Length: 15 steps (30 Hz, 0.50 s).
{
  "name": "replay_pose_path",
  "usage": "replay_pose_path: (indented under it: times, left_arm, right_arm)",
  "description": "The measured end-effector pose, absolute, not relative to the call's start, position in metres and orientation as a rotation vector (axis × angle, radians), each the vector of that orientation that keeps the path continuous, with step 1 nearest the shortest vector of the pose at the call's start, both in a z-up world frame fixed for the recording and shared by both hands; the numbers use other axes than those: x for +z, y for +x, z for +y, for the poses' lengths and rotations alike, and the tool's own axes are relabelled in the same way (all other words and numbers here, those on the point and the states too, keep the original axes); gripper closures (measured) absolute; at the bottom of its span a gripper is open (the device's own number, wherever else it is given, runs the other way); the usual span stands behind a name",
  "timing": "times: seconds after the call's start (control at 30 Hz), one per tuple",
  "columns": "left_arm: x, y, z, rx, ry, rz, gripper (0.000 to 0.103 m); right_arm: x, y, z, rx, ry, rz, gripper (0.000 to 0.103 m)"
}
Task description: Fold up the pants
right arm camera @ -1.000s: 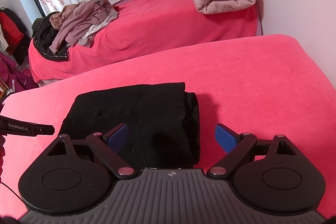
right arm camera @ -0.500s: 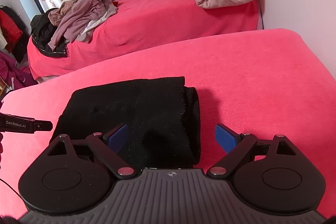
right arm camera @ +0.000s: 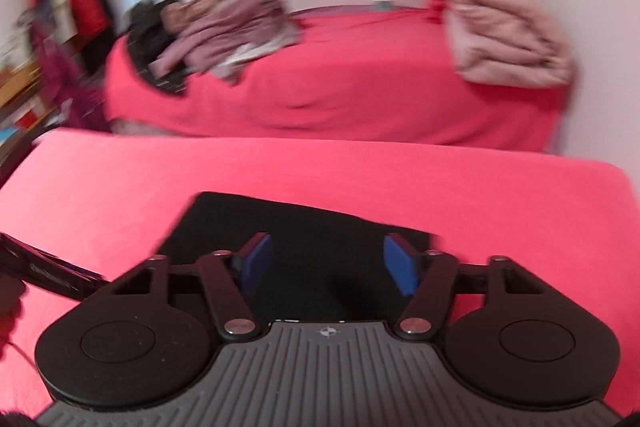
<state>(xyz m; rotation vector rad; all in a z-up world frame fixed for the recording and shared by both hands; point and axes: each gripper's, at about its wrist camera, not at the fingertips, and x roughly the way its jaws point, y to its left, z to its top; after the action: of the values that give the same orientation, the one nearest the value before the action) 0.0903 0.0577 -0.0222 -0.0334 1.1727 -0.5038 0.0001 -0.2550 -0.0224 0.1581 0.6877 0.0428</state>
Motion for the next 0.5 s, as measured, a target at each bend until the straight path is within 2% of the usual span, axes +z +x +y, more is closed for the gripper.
replay_pose_path:
  times: [0.17, 0.33, 0.5]
  left_arm:
    - [-0.02, 0.082, 0.068, -0.626, -0.14, 1.158, 0.0]
    - [-0.016, 0.059, 0.07, -0.678, -0.01, 1.05, 0.0]
    - [-0.035, 0.037, 0.056, -0.688, 0.099, 0.994, 0.0]
  right_arm:
    - [-0.033, 0.043, -0.22, 0.213, 0.168, 0.766, 0.043]
    - [-0.057, 0.081, -0.217, 0.122, 0.158, 0.875, 0.044]
    - [-0.06, 0.089, -0.217, 0.107, 0.166, 0.881, 0.044]
